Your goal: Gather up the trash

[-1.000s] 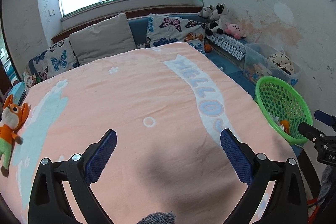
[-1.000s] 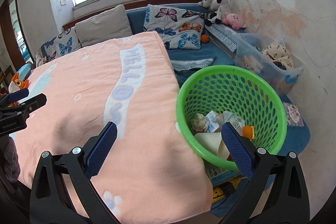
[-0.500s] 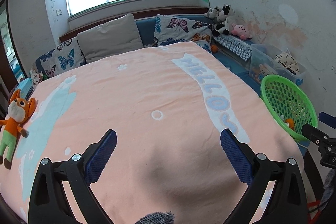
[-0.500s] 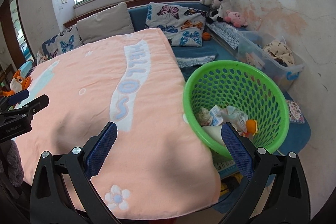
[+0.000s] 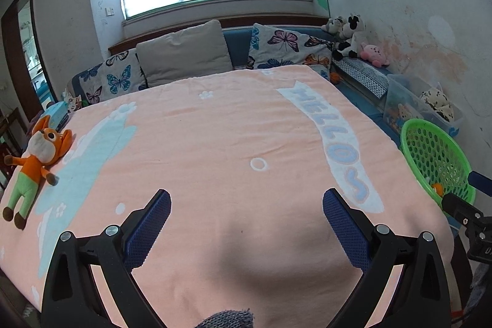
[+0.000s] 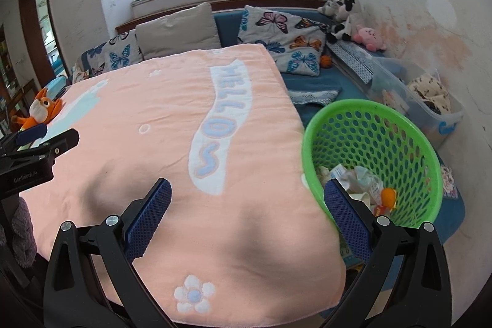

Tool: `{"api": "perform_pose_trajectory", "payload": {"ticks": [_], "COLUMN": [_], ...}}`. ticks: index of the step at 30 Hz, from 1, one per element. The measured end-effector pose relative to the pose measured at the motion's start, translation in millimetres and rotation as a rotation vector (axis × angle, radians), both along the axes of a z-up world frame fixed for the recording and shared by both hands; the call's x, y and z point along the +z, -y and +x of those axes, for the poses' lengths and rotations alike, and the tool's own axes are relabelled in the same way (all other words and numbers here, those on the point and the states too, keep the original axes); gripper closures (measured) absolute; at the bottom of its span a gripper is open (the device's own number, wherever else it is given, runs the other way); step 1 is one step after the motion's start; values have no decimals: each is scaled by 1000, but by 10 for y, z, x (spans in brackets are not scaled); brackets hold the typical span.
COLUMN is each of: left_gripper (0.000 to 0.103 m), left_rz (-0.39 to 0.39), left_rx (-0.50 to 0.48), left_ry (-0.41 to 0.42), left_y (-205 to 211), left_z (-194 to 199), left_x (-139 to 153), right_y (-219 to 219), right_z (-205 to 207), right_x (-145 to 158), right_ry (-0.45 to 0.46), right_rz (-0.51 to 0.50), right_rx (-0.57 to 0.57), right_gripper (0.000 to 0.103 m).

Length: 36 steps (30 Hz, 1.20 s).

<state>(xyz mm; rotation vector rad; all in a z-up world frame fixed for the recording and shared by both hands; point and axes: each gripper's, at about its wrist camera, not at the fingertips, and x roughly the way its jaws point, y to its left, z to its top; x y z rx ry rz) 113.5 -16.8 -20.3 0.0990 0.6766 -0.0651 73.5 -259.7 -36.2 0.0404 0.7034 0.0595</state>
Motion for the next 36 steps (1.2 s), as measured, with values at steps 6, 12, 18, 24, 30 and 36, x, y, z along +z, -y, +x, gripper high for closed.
{"api": "perform_pose_trajectory", "payload": {"ticks": [6, 12, 18, 24, 30, 36], "left_gripper": [7, 7, 7, 7, 7, 7], "left_rz": [-2, -11, -13, -21, -19, -13], "left_rx": [16, 19, 19, 26, 28, 28], "left_ry": [26, 65, 99, 124, 137, 167], "left_y": [-3, 14, 38, 32, 52, 71], "left_z": [-49, -113, -183, -233, -275, -325], "left_x": [42, 100, 155, 176, 186, 222], "right_y": [-19, -32, -55, -51, -49, -49], "right_z": [-10, -58, -102, -137, -147, -190], "right_x": [5, 25, 58, 86, 98, 142], "right_ry": [32, 77, 115, 145, 155, 177], "right_rz": [-3, 8, 10, 18, 18, 22], "right_rx": [18, 22, 34, 43, 40, 38], "right_gripper": [4, 4, 4, 4, 4, 4]}}
